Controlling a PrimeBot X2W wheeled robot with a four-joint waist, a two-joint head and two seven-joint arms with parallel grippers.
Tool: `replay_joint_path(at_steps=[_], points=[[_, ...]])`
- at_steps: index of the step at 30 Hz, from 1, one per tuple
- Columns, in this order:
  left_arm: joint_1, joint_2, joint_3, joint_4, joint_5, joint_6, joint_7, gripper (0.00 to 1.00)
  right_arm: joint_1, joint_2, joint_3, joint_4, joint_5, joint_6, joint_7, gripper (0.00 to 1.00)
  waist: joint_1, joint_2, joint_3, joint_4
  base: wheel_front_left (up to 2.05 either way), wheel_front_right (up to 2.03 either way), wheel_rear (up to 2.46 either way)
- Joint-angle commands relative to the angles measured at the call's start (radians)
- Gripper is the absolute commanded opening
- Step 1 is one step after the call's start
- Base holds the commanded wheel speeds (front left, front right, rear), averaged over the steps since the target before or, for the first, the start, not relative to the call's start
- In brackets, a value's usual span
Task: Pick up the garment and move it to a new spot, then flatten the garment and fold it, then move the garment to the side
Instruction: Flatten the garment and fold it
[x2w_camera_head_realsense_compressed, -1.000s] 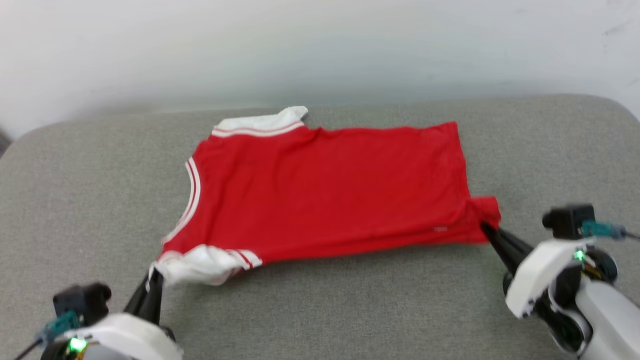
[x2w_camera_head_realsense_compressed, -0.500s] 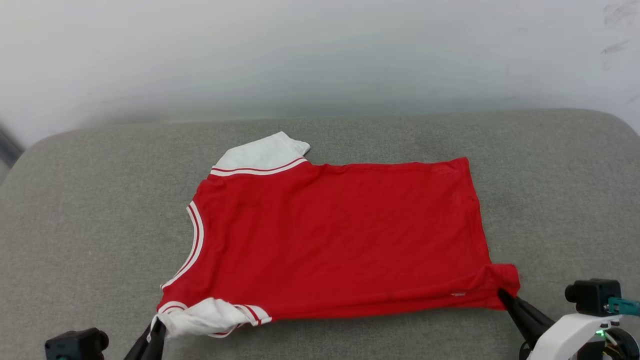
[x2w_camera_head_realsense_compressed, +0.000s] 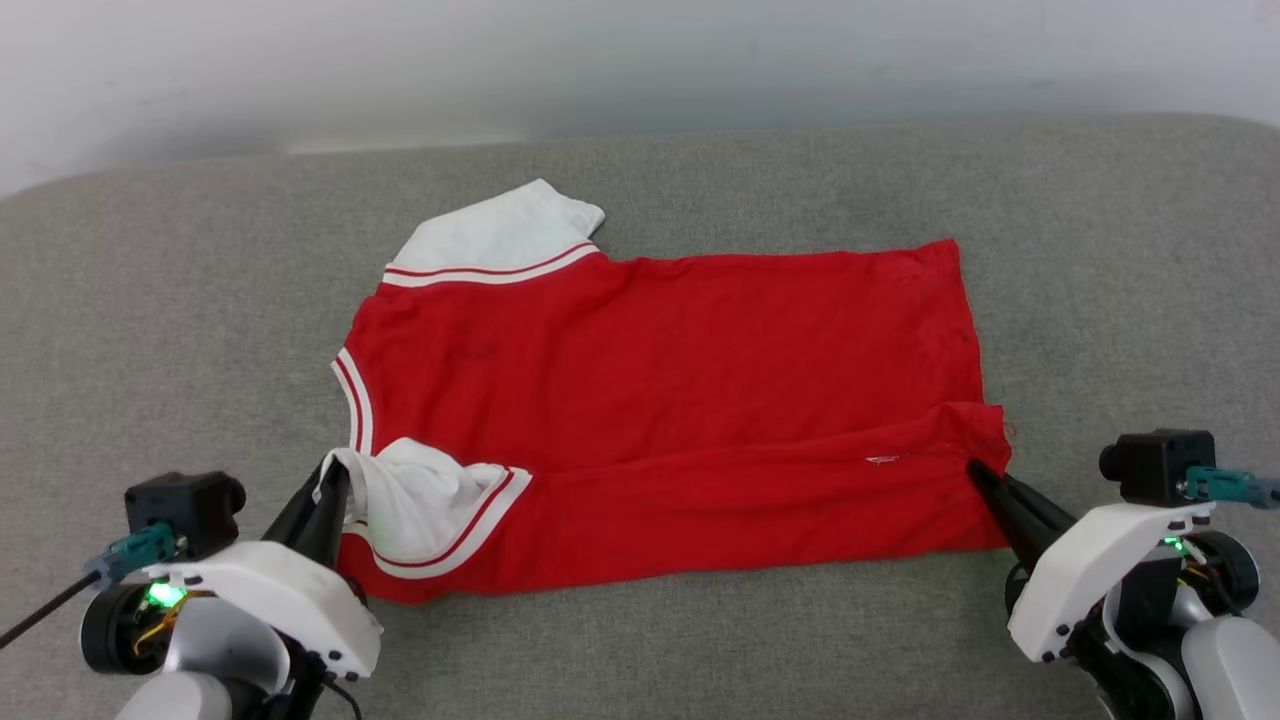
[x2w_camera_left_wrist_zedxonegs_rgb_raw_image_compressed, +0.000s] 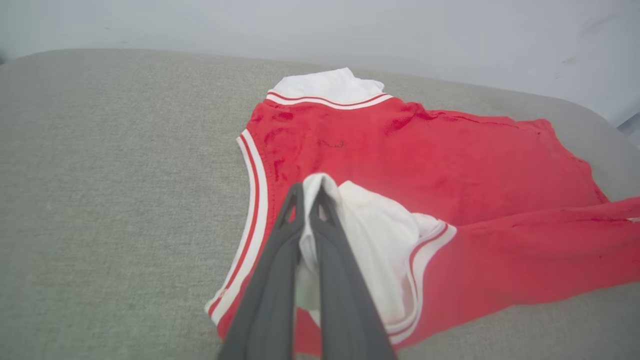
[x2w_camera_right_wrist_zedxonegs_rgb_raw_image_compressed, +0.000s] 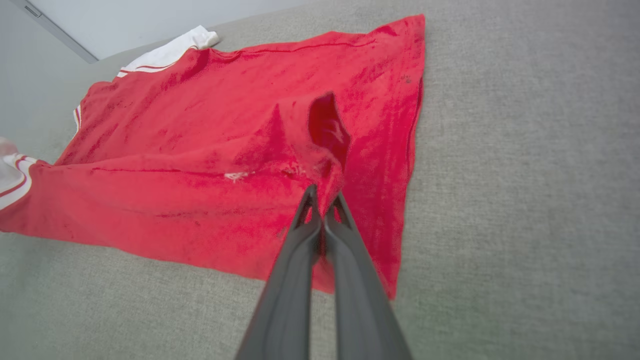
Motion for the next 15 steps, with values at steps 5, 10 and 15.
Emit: replay_joint_path(at_steps=[5, 10, 15], points=[[-0.112, -0.034, -0.022, 0.135, -0.008, -0.053, -0.021, 0.00, -0.080, 0.008, 0.005, 0.058, -0.020, -0.001, 0.000, 0.00, -0.0001, -0.0001, 0.078, -0.015, 0.00, 0.00, 0.00], [-0.179, -0.064, -0.030, 0.259, -0.021, -0.093, -0.052, 0.00, -0.119, 0.014, 0.023, 0.138, -0.024, -0.001, -0.020, 0.00, -0.0001, -0.0001, 0.100, -0.023, 0.00, 0.00, 0.00], [-0.220, -0.084, -0.038, 0.355, -0.033, -0.126, -0.063, 0.00, -0.137, 0.021, 0.049, 0.192, -0.013, -0.001, -0.036, 0.11, -0.0001, -0.0001, 0.106, -0.030, 0.00, 0.00, 0.00]])
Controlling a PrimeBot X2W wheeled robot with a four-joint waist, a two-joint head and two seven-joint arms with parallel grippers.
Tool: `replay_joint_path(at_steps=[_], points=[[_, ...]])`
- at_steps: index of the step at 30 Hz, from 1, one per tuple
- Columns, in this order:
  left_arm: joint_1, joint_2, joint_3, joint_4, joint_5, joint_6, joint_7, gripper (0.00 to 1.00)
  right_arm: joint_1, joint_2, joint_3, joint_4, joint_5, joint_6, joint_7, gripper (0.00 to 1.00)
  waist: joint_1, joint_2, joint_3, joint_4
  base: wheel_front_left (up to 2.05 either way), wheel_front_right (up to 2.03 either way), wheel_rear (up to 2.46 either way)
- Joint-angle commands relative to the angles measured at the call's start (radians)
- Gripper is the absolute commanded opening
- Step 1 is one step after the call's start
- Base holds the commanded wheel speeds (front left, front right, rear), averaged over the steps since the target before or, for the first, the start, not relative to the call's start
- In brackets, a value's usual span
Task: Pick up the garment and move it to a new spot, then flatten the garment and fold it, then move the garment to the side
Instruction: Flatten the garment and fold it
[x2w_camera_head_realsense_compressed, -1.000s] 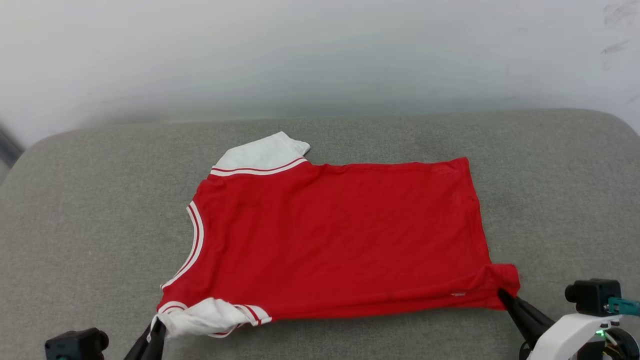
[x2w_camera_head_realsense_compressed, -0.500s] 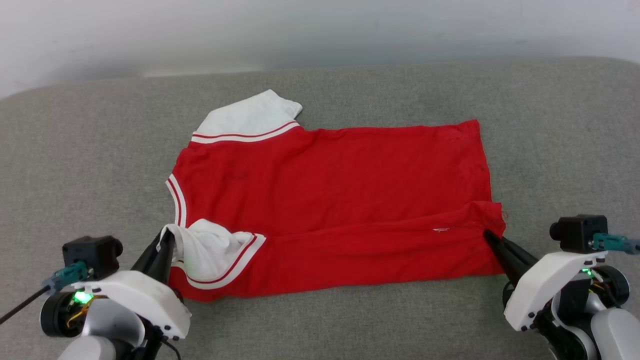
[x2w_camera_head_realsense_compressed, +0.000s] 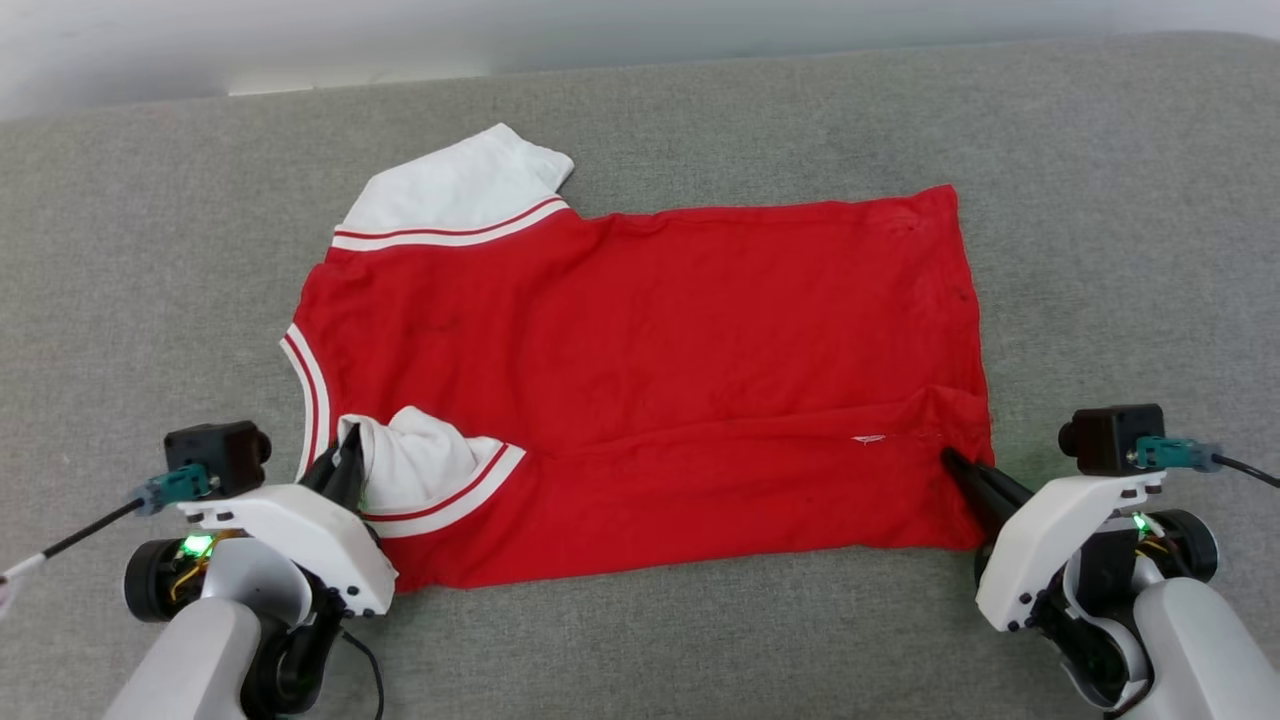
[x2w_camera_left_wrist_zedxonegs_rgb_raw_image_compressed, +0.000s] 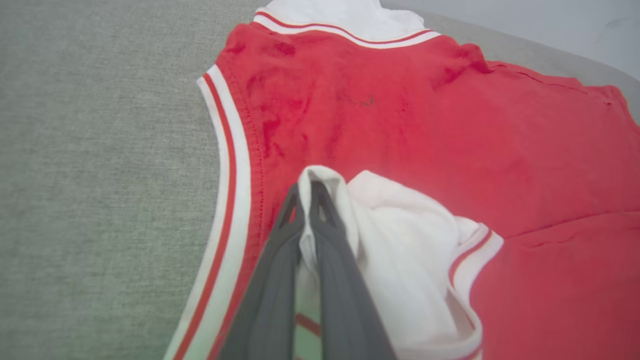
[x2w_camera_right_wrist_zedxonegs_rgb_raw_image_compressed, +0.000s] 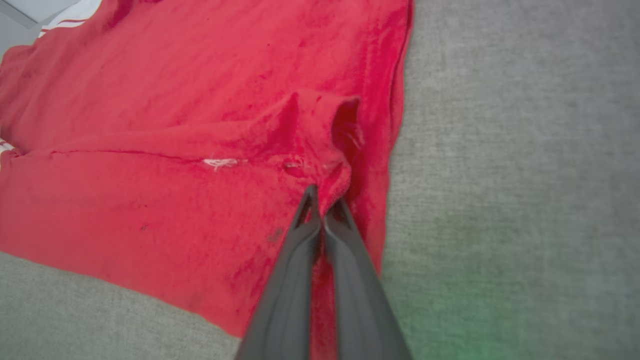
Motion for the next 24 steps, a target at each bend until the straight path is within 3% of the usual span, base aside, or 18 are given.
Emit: replay_joint_path(at_steps=[1, 2, 3, 4, 8, 16, 20, 24], points=[[-0.018, -0.001, -0.004, 0.008, -0.005, -0.007, -0.001, 0.00, -0.010, 0.002, 0.005, 0.009, 0.002, -0.001, -0.006, 0.35, -0.0002, -0.0001, -0.002, -0.002, 0.00, 0.00, 0.00], [-0.021, -0.003, -0.007, 0.027, -0.004, -0.014, -0.002, 0.40, -0.014, 0.004, 0.014, 0.020, 0.005, -0.001, -0.010, 0.47, -0.0002, -0.0001, -0.005, -0.004, 0.00, 0.00, 0.00], [-0.024, -0.009, -0.008, 0.049, -0.008, -0.020, -0.007, 0.83, -0.019, 0.005, 0.023, 0.028, 0.008, -0.001, -0.016, 1.00, -0.0002, -0.0001, -0.009, -0.006, 0.00, 0.00, 0.00], [-0.029, -0.012, -0.009, 0.064, -0.009, -0.025, -0.012, 1.00, -0.023, 0.004, 0.030, 0.034, 0.008, -0.001, -0.024, 1.00, -0.0002, -0.0001, -0.015, -0.008, 0.00, 0.00, 0.00], [-0.040, -0.020, 0.007, 0.112, -0.028, -0.043, -0.037, 1.00, -0.032, 0.003, 0.034, 0.038, 0.003, -0.001, -0.093, 1.00, -0.0002, -0.0001, -0.048, -0.008, 0.00, 0.00, 0.00], [-0.047, 0.050, 0.025, 0.089, -0.025, -0.043, -0.009, 1.00, 0.004, 0.017, -0.008, -0.019, -0.033, -0.001, -0.199, 1.00, -0.0002, -0.0001, -0.130, 0.008, 0.00, 0.00, 0.00], [-0.053, 0.123, 0.014, 0.017, -0.019, -0.051, 0.083, 1.00, 0.027, 0.030, -0.043, -0.085, -0.073, -0.001, -0.213, 1.00, -0.0002, -0.0001, -0.151, 0.013, 0.00, 0.00, 0.00], [-0.032, 0.208, -0.014, -0.067, -0.036, -0.067, 0.243, 1.00, 0.048, 0.047, -0.061, -0.161, -0.097, -0.001, -0.199, 1.00, -0.0002, -0.0001, -0.153, 0.004, 0.00, 0.00, 0.00]])
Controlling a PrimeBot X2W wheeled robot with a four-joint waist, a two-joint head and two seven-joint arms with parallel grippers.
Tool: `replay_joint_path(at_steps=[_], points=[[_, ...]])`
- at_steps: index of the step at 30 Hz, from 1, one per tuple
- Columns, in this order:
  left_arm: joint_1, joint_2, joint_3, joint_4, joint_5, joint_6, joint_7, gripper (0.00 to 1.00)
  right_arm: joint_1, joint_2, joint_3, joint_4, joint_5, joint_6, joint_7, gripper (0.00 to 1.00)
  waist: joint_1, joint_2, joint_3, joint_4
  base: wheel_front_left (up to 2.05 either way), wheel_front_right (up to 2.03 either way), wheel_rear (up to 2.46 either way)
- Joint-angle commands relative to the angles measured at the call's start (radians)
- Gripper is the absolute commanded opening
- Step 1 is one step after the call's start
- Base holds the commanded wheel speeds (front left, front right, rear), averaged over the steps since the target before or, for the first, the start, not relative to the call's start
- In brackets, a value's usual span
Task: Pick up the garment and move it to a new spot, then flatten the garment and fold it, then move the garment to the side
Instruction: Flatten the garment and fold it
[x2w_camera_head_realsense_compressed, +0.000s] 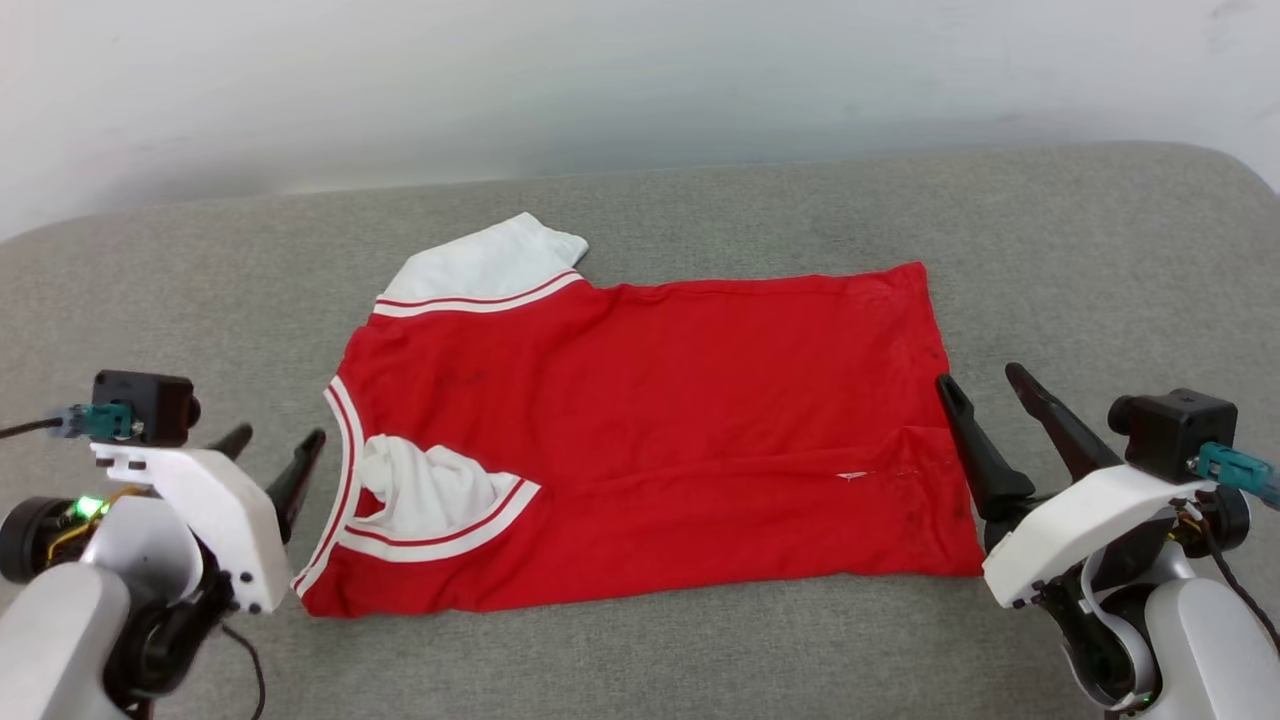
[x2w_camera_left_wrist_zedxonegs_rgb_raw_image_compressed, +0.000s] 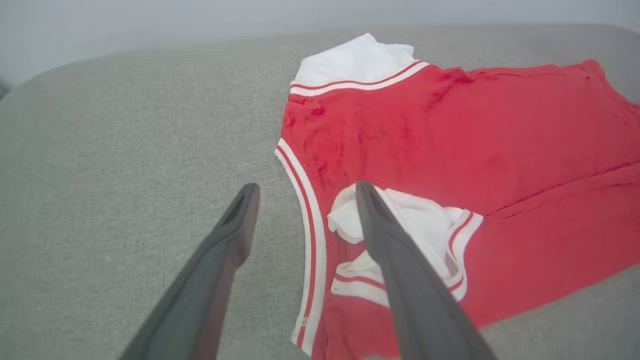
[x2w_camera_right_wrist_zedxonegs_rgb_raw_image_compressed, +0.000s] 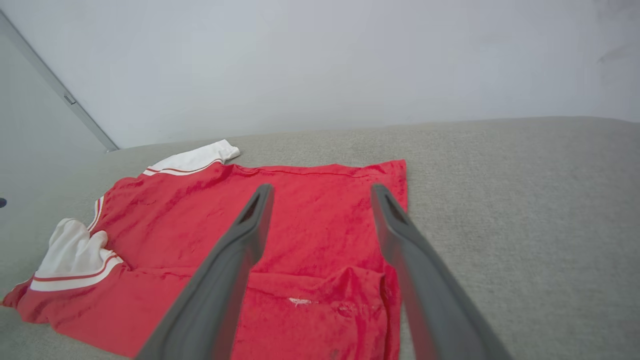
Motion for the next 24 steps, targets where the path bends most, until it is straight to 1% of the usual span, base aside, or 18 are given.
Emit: replay_joint_path(at_steps=[1, 3, 5, 9, 12, 15, 17, 20, 21, 22, 23, 24], points=[[0.021, 0.012, -0.007, -0.015, -0.014, -0.004, 0.035, 1.00, 0.012, 0.007, -0.003, -0.016, -0.003, -0.001, 0.005, 1.00, 0.0000, 0.0000, 0.003, -0.008, 0.00, 0.00, 0.00], [0.045, 0.045, -0.018, -0.048, -0.037, -0.005, 0.111, 1.00, 0.022, 0.018, -0.005, -0.046, -0.007, -0.001, 0.017, 1.00, 0.0000, 0.0000, 0.011, -0.020, 0.00, 0.00, 0.00], [0.072, 0.057, -0.018, -0.073, -0.074, 0.005, 0.170, 1.00, 0.029, 0.025, -0.008, -0.066, -0.006, -0.001, 0.023, 1.00, 0.0000, 0.0000, 0.023, -0.031, 0.00, 0.00, 0.00], [0.118, 0.076, -0.011, -0.086, -0.117, 0.036, 0.235, 1.00, 0.042, 0.035, -0.013, -0.085, -0.001, -0.001, 0.034, 1.00, 0.0000, 0.0000, 0.053, -0.052, 0.00, 0.00, 0.00], [0.140, 0.082, -0.008, -0.063, -0.130, 0.058, 0.256, 1.00, 0.038, 0.036, -0.011, -0.091, 0.005, -0.001, 0.038, 1.00, 0.0000, 0.0000, 0.074, -0.068, 0.00, 0.00, 0.00], [0.160, 0.082, -0.016, -0.023, -0.143, 0.072, 0.286, 1.00, 0.030, 0.035, -0.007, -0.092, 0.012, -0.001, 0.038, 1.00, 0.0000, 0.0000, 0.092, -0.082, 0.00, 0.00, 0.00], [0.169, 0.067, -0.026, 0.006, -0.164, 0.072, 0.313, 1.00, 0.025, 0.034, -0.005, -0.088, 0.015, -0.001, 0.040, 1.00, 0.0000, 0.0000, 0.101, -0.090, 0.00, 0.00, 0.00], [0.177, 0.031, -0.050, 0.037, -0.191, 0.055, 0.341, 1.00, 0.025, 0.031, -0.008, -0.081, 0.027, -0.001, 0.044, 1.00, 0.0000, 0.0000, 0.108, -0.097, 0.00, 0.00, 0.00], [0.176, 0.018, -0.058, 0.043, -0.198, 0.047, 0.345, 0.97, 0.024, 0.027, -0.010, -0.078, 0.034, -0.001, 0.047, 1.00, 0.0000, 0.0000, 0.109, -0.098, 0.00, 0.00, 0.00], [0.175, 0.008, -0.067, 0.046, -0.199, 0.040, 0.343, 0.05, 0.024, 0.023, -0.014, -0.074, 0.039, -0.001, 0.049, 1.00, 0.0000, 0.0000, 0.109, -0.099, 0.00, 0.00, 0.00], [0.172, -0.004, -0.070, 0.048, -0.205, 0.034, 0.341, 0.00, 0.022, 0.017, -0.019, -0.073, 0.046, -0.001, 0.056, 1.00, 0.0000, 0.0000, 0.109, -0.098, 0.00, 0.00, 0.00], [0.169, -0.011, -0.072, 0.048, -0.209, 0.029, 0.340, 0.00, 0.018, 0.014, -0.026, -0.072, 0.056, -0.001, 0.059, 1.00, 0.0000, 0.0000, 0.108, -0.097, 0.00, 0.00, 0.00]])
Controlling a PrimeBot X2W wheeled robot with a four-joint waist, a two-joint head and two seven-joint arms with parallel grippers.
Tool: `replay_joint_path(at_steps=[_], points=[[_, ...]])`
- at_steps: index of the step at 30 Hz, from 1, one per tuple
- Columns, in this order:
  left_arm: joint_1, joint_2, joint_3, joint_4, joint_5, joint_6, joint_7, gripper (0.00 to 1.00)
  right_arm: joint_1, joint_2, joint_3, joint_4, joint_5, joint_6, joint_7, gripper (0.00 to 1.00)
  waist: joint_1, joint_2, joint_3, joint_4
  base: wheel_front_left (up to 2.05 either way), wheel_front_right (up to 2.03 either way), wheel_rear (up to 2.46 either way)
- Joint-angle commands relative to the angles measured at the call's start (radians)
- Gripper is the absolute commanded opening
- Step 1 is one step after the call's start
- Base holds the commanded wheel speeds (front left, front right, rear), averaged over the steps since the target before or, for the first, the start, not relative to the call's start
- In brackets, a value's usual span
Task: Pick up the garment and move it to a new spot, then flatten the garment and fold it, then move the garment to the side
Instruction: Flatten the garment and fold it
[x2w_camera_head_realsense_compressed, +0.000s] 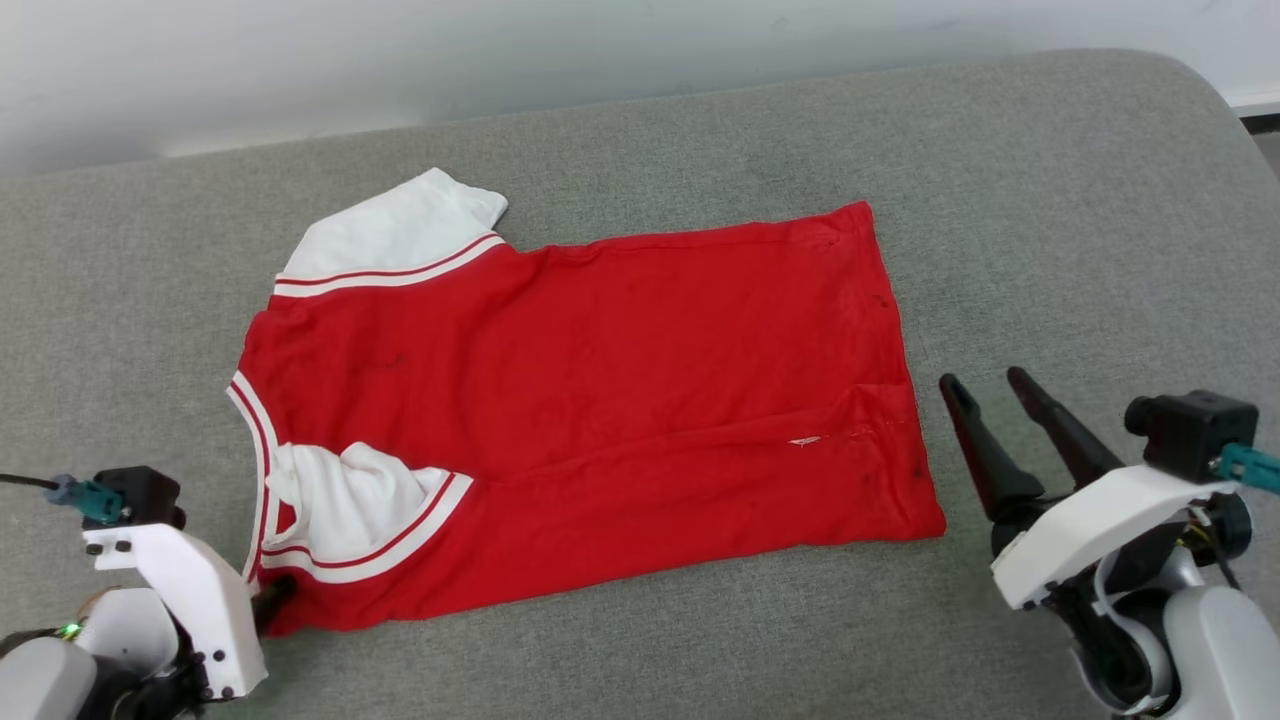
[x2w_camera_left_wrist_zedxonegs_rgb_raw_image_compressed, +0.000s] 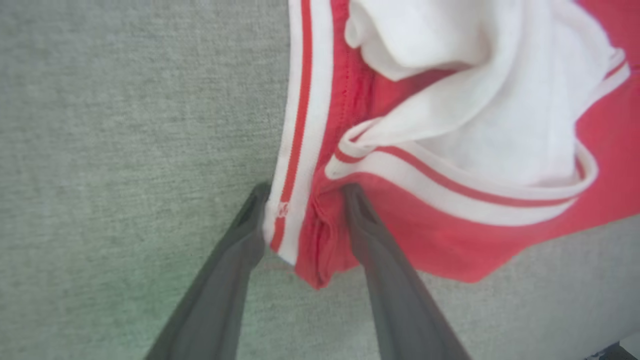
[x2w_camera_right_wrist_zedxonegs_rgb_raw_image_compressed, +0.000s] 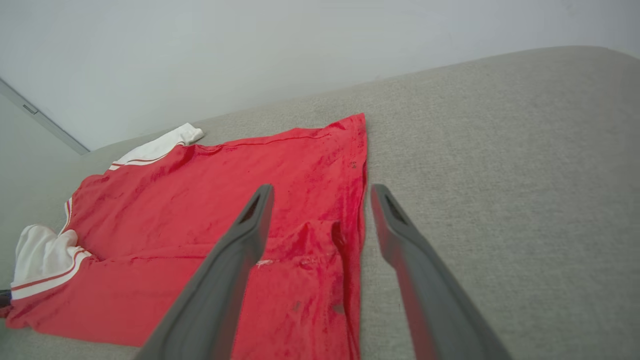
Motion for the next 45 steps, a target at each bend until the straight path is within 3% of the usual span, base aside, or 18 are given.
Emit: replay_joint_path(at_steps=[1, 5, 14, 26, 27, 28, 45], points=[[0.028, -0.067, -0.056, 0.020, -0.011, -0.016, 0.011, 0.00, -0.013, -0.010, -0.011, 0.003, 0.016, -0.001, 0.011, 1.00, 0.0001, 0.0000, -0.003, 0.002, 0.00, 0.00, 0.00], [-0.001, -0.041, -0.036, -0.008, 0.022, -0.006, -0.025, 0.00, -0.026, -0.036, -0.032, 0.025, 0.072, -0.001, 0.096, 1.00, 0.0001, 0.0000, -0.013, 0.012, 0.00, 0.00, 0.00], [-0.029, 0.005, -0.008, -0.166, 0.084, 0.031, -0.072, 0.00, -0.066, -0.119, -0.004, 0.103, 0.144, -0.001, 0.444, 1.00, 0.0001, 0.0000, -0.022, 0.053, 0.00, 0.00, 0.00], [-0.064, 0.006, -0.015, -0.299, 0.123, 0.074, -0.069, 0.00, -0.147, -0.078, 0.137, 0.318, 0.153, 0.000, 0.592, 1.00, 0.0001, 0.0000, 0.027, 0.102, 0.00, 0.00, 0.00], [-0.063, 0.004, -0.016, -0.301, 0.123, 0.076, -0.071, 0.00, -0.147, -0.077, 0.154, 0.332, 0.157, 0.000, 0.603, 0.39, 0.0001, 0.0000, 0.027, 0.104, 0.00, 0.00, 0.00], [-0.061, 0.002, -0.016, -0.302, 0.123, 0.075, -0.073, 0.00, -0.146, -0.070, 0.159, 0.340, 0.169, 0.000, 0.606, 0.00, 0.0001, 0.0000, 0.027, 0.105, 0.00, 0.00, 0.00], [0.090, 0.018, 0.014, -0.312, 0.082, 0.117, -0.109, 0.00, -0.140, -0.153, 0.189, 0.257, 0.178, -0.001, 0.551, 0.00, 0.0001, 0.0000, -0.130, 0.087, 0.00, 0.00, 0.00]])
